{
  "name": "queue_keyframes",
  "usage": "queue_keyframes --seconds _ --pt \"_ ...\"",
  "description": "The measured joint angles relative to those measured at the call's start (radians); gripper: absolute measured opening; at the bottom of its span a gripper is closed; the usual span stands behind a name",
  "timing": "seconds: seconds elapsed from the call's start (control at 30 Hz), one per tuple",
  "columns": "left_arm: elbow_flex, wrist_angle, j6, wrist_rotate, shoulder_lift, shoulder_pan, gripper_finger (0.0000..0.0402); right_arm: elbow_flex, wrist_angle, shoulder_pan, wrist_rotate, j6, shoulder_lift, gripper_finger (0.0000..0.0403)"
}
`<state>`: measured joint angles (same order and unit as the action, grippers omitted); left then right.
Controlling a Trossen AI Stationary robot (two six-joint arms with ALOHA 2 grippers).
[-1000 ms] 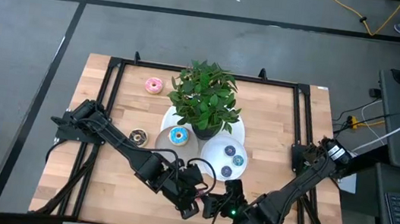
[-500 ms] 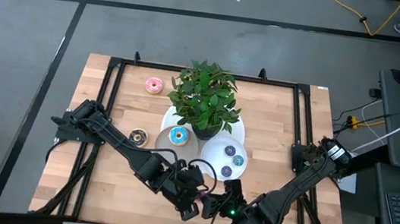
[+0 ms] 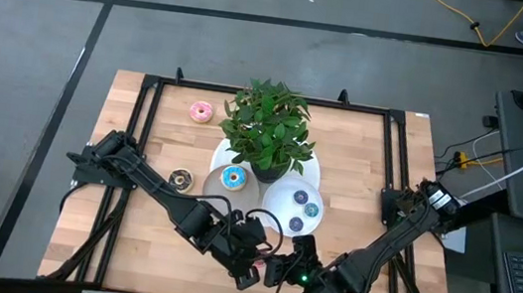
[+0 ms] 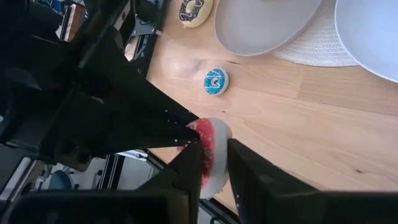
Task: Pick & Place donuts
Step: Put the small pink donut on the white plate
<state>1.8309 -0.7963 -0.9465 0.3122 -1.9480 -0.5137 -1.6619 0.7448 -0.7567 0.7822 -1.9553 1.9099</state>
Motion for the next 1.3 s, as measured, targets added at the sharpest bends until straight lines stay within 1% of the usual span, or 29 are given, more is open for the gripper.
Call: queue_keyframes --seconds 0.13,0.33,0.4,0.57,0.8,0.97,1.13,1.3 --pt "0.0 0.0 -0.008 -0.006 0.0 0.0 0.0007 0.0 -0.002 0.0 -0.023 0.0 -0.001 0.0059" --pt "0.0 0.001 -0.007 -0.081 0.0 0.015 0.0031 0.0 -0.003 0.0 -0.028 0.001 -0.001 0.0039" --pt "0.0 -0.001 -0.019 -0.089 0.0 0.02 0.0041 0.0 -0.001 0.0 -0.028 0.001 -0.001 0.0032" --pt "0.0 -0.01 -0.029 -0.087 0.0 0.02 0.0073 0.0 -0.001 0.0 -0.028 0.001 0.0 0.0018" --pt "0.0 -0.044 -0.019 -0.082 0.004 0.027 0.0129 0.0 0.004 0.0 -0.028 -0.005 -0.001 0.0017" --pt "0.0 -0.099 -0.01 -0.065 0.042 0.033 0.0162 -0.001 0.074 0.0 -0.027 -0.061 -0.002 0.0017" --pt "0.0 -0.117 0.019 -0.029 0.082 0.029 0.0187 -0.001 0.142 0.0 -0.037 -0.133 -0.002 0.0017" --pt "0.0 -0.158 0.033 0.003 0.119 0.03 0.02 -0.001 0.216 0.0 -0.043 -0.196 -0.002 0.0017"
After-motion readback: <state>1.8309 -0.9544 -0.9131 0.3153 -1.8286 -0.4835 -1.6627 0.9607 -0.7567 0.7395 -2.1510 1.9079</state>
